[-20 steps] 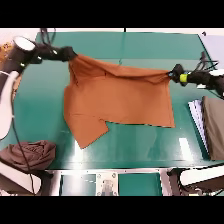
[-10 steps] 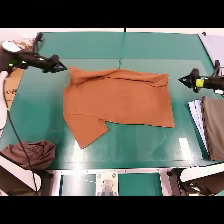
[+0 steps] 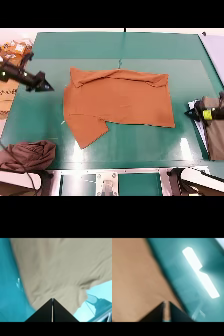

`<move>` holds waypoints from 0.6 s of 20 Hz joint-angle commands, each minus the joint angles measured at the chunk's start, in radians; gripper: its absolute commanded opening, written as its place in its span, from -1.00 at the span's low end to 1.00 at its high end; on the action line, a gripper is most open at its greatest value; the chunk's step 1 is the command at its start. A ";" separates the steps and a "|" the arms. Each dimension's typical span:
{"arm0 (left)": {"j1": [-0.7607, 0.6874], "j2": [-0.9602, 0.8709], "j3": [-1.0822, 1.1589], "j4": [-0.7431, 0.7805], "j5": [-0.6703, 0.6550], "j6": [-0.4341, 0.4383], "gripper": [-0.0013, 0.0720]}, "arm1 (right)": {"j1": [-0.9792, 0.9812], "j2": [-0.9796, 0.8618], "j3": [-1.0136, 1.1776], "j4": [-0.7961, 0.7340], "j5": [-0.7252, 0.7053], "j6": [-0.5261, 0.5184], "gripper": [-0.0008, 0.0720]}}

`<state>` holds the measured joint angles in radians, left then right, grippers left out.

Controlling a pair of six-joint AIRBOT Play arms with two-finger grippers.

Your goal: Fold the shirts.

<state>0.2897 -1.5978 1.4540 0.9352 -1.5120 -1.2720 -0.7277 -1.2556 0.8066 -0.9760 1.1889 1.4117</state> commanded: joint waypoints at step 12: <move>-0.031 0.113 -0.661 -0.143 0.494 -0.002 0.66 | 0.097 0.074 -0.293 0.161 -0.225 0.018 0.10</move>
<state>0.3031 -1.4738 0.8524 0.8047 -1.1362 -1.2861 -0.6922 -1.1770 0.5343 -0.8661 1.0397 1.4345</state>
